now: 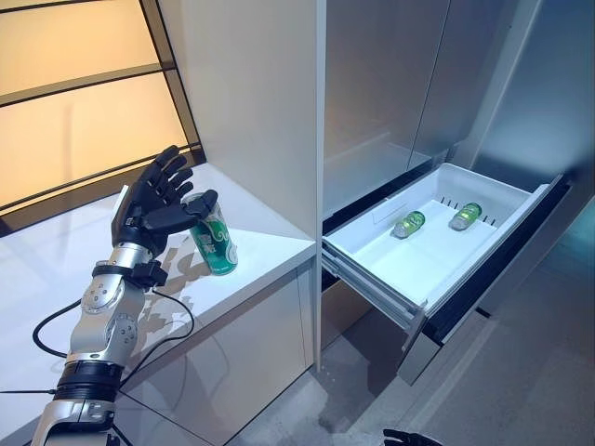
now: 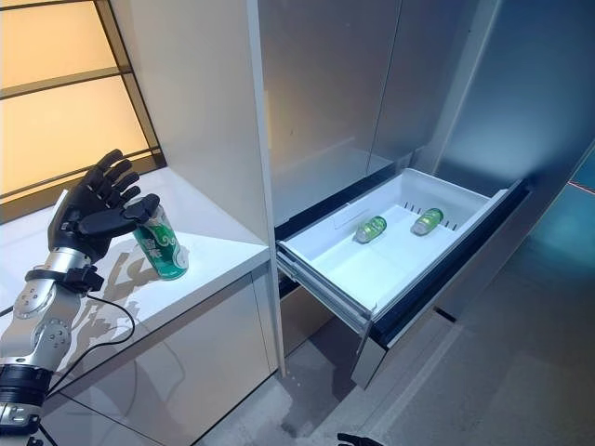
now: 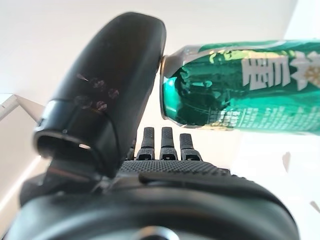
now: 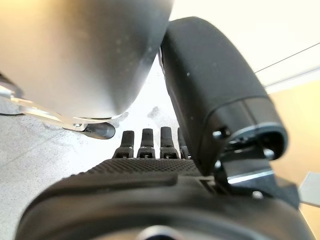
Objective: Put drinks into fridge and close the fridge
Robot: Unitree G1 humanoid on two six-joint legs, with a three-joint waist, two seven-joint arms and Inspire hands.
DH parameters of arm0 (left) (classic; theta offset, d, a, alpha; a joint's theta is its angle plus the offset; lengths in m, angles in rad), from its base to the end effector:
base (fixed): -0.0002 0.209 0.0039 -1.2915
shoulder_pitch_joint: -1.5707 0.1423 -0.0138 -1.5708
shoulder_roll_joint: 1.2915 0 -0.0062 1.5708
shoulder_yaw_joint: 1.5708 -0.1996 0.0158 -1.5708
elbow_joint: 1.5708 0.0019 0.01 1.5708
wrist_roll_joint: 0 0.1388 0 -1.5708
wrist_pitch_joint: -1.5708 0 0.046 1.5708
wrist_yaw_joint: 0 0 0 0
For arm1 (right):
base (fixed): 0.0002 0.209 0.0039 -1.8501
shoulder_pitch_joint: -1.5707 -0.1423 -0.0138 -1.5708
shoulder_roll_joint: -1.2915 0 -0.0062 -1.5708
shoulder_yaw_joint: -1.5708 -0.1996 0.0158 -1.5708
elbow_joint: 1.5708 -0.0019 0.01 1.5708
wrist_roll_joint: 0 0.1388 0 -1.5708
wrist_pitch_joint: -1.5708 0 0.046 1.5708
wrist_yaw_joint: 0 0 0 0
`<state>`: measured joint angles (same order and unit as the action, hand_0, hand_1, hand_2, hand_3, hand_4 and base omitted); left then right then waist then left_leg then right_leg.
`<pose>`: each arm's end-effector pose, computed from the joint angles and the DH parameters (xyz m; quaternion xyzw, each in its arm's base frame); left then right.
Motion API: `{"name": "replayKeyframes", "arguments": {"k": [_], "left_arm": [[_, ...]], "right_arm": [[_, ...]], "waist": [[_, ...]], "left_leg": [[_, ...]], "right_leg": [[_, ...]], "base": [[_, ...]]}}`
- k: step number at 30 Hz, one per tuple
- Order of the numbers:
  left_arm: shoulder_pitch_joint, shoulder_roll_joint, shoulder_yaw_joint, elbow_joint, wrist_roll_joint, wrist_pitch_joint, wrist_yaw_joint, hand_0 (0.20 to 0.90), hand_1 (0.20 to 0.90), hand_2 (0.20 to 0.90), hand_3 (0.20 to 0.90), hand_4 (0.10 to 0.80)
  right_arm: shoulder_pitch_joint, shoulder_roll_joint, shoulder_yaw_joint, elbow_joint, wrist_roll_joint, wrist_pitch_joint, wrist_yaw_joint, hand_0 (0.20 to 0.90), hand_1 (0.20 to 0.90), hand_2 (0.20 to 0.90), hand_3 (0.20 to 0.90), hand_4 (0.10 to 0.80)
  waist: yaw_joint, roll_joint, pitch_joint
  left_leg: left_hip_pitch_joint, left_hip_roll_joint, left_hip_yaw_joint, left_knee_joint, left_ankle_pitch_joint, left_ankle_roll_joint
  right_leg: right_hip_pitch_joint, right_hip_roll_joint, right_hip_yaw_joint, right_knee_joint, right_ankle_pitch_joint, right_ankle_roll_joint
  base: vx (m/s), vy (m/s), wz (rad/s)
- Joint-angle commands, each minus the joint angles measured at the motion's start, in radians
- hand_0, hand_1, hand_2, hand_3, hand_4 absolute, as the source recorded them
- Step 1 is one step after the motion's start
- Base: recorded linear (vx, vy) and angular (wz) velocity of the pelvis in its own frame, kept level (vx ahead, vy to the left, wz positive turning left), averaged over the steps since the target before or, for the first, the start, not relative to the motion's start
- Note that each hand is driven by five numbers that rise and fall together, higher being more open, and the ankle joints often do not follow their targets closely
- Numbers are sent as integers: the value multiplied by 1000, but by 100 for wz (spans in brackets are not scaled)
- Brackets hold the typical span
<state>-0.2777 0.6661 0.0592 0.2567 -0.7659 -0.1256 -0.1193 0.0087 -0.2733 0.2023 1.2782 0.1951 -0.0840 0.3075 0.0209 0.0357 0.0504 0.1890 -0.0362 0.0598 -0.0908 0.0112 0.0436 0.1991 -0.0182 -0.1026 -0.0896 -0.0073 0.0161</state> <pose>0.2540 0.2977 0.1106 -0.0530 -0.1188 0.0050 0.9915 0.0629 -0.2391 -0.1307 -0.0057 0.5733 0.0703 0.8163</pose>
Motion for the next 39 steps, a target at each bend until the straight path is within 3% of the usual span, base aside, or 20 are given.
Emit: {"name": "replayKeyframes", "arguments": {"k": [1,8,19,28,39], "left_arm": [[-173,58,71,-21,-39,-152,16,900,900,900,900,800],[-190,60,70,-66,-59,-212,27,900,900,900,900,800],[-188,56,58,-100,-38,-195,9,900,900,900,900,800],[-172,71,41,-78,-27,-83,-76,900,900,900,900,800],[-169,106,32,-38,9,-17,-137,900,900,900,900,800]], "right_arm": [[-38,-35,12,37,-35,-2,20,900,900,900,900,800],[-38,-35,15,42,-35,-9,22,900,900,900,900,800],[-38,-35,16,49,-40,-15,25,900,900,900,900,800],[-40,-40,17,46,-37,-13,26,900,900,900,900,800],[-41,-49,10,41,-36,-6,28,900,900,900,900,800]], "waist": [[-10,15,-23],[-14,15,-26],[-16,16,-26],[-14,19,-21],[-13,24,-16]], "left_leg": [[2,15,28,18,-76,-46],[2,15,31,16,-76,-45],[3,15,30,15,-76,-44],[5,14,30,17,-75,-44],[6,14,32,19,-73,-44]], "right_leg": [[-42,3,-25,91,-97,43],[-44,5,-17,90,-95,43],[-45,7,-12,90,-95,42],[-42,7,-14,91,-94,43],[-41,5,-17,91,-91,46]], "base": [[0,0,0],[0,0,0],[0,0,0],[0,0,0],[0,0,0]]}}
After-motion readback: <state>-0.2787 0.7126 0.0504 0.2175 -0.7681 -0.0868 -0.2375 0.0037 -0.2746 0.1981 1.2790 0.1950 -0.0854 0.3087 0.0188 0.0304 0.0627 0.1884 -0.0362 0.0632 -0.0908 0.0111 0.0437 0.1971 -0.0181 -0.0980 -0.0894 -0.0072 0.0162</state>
